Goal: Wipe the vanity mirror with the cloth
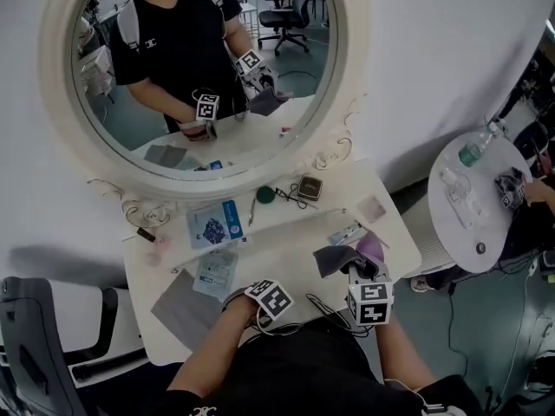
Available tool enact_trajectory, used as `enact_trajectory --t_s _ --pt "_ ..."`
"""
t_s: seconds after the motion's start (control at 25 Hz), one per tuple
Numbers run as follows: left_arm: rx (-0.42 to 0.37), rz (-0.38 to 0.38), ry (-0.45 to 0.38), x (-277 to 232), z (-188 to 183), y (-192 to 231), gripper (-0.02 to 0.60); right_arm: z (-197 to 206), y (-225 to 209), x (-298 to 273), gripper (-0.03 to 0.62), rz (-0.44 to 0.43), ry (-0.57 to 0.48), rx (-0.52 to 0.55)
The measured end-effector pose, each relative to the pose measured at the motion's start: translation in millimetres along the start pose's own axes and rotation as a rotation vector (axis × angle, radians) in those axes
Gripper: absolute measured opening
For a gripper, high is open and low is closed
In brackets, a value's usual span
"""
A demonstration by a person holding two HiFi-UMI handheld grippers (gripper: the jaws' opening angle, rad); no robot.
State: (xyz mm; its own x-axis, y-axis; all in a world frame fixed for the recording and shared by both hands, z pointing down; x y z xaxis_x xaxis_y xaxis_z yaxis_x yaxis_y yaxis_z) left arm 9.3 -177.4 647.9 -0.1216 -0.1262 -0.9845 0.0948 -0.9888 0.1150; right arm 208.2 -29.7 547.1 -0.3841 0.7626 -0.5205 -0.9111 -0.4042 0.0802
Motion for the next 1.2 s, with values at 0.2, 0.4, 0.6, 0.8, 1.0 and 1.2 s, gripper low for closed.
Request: enact_trajectory --t_s 0.2,0.4,0.6,0.8,1.0,1.2 --pt "-0.003 0.009 -0.010 0 2 -1 0.003 68 -14 -14 0.048 0.073 0.346 0.069" --pt "-0.008 0.001 -0.010 3 5 3 0.003 115 -14 -42 0.046 -0.018 0.417 -0.015" --pt "0.047 -0.053 0.005 2 7 0 0.003 93 -33 -58 0.048 -0.212 0.625 -0.073" --pt "0.265 -0.141 -0.033 -2 4 -3 0.003 106 -53 -52 0.048 -0.329 0.567 -0.174" --pt "0.623 -0.209 -0.049 1 18 3 0.002 112 -43 -47 0.048 -0.514 0.465 -0.087" --pt "0.817 -0.480 0.025 -2 13 -15 0.002 122 -63 -44 0.048 -0.638 0.425 -0.048"
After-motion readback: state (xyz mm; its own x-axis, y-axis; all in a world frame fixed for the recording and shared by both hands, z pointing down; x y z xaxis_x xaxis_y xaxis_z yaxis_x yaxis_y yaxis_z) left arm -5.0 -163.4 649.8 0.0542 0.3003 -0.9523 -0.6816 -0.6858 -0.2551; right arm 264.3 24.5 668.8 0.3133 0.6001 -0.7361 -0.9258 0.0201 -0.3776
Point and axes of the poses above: the fingertips, and each gripper's own axes: x backward along the fingers, y to its left, z out of its underside, the point moved 10 cm from there along x, backward along the fingers, and after that the axes turned 3 degrees about -y, right-handed, at the moved point
